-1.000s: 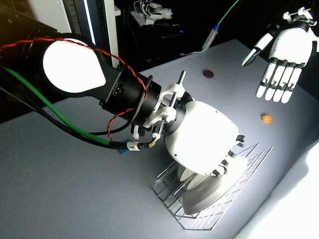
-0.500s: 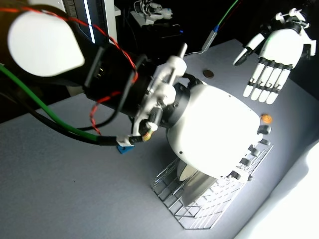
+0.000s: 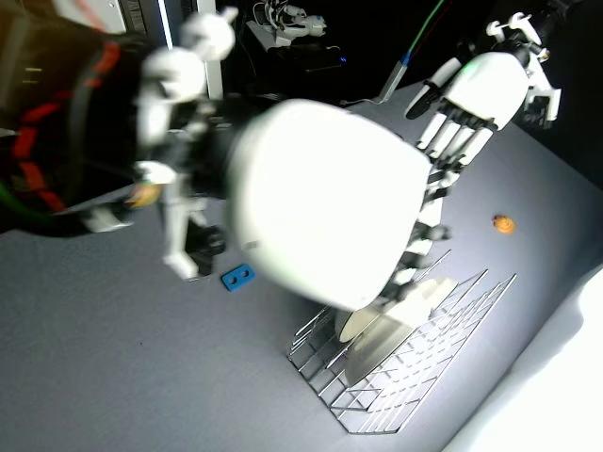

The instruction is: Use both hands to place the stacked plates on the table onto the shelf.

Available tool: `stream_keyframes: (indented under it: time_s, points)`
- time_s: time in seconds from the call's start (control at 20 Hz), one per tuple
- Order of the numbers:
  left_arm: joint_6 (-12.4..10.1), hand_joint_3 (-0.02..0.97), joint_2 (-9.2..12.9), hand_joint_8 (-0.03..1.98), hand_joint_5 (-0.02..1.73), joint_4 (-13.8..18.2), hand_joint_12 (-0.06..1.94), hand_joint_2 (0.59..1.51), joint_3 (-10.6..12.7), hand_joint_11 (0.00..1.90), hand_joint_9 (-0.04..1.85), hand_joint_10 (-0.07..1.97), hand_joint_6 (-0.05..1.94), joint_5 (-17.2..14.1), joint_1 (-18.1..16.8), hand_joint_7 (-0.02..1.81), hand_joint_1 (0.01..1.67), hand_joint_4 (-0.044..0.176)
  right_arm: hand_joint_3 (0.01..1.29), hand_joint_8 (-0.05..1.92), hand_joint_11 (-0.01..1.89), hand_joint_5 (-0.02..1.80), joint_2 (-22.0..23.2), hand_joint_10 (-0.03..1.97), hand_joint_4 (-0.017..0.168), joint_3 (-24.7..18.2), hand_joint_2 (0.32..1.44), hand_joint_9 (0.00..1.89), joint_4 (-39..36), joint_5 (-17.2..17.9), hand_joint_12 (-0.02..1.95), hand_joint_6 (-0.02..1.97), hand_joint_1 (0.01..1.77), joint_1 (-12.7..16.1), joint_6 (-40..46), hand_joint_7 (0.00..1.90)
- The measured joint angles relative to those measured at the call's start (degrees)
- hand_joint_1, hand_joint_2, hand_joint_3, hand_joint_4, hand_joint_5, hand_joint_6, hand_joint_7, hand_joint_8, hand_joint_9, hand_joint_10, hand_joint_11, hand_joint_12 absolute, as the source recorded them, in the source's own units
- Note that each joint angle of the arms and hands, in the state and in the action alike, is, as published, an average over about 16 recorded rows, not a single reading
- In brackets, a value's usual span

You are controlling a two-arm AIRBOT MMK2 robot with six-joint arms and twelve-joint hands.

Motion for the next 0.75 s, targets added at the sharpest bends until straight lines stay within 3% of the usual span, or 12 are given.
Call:
stream_keyframes:
  time_s: [0.3, 0.4, 0.55, 0.75]
  points:
    - [0.78, 0.004, -0.23, 1.59, 0.98, -0.12, 1.83, 1.379, -3.21, 0.93, 1.04, 1.67, 1.42, -0.62, 0.79, 1.10, 0.41, -0.002, 0.01, 1.51, 1.21, 1.09, 4.91, 1.60, -0.003, -1.69, 1.27, 1.26, -0.13, 1.94, 1.81, 1.49, 0.53, -2.34, -4.81, 1.24]
    - [0.88, 0.001, -0.25, 1.81, 1.04, -0.17, 1.90, 1.382, -4.18, 1.06, 1.13, 1.87, 1.65, -0.78, 0.78, 1.17, 0.47, -0.002, 0.01, 1.73, 1.33, 1.12, 5.90, 1.81, 0.011, -1.93, 1.31, 1.31, -0.22, 3.33, 1.88, 1.72, 0.50, -3.33, -6.62, 1.28]
    - [0.92, -0.002, -0.26, 1.93, 1.09, -0.12, 1.91, 1.379, -4.95, 1.18, 1.23, 1.92, 1.88, -0.86, 0.91, 1.27, 0.55, -0.002, 0.01, 1.89, 1.47, 1.18, 6.78, 1.92, 0.018, -2.16, 1.37, 1.40, -0.28, 4.50, 1.91, 1.91, 0.47, -4.44, -8.28, 1.34]
    - [0.96, -0.003, -0.27, 1.94, 1.12, -0.14, 1.91, 1.377, -5.81, 1.23, 1.29, 1.94, 1.90, -1.05, 0.71, 1.31, 0.62, -0.001, 0.01, 1.91, 1.58, 1.23, 7.43, 1.93, 0.027, -2.45, 1.42, 1.47, -0.40, 6.63, 1.91, 1.93, 0.46, -5.46, -10.90, 1.40]
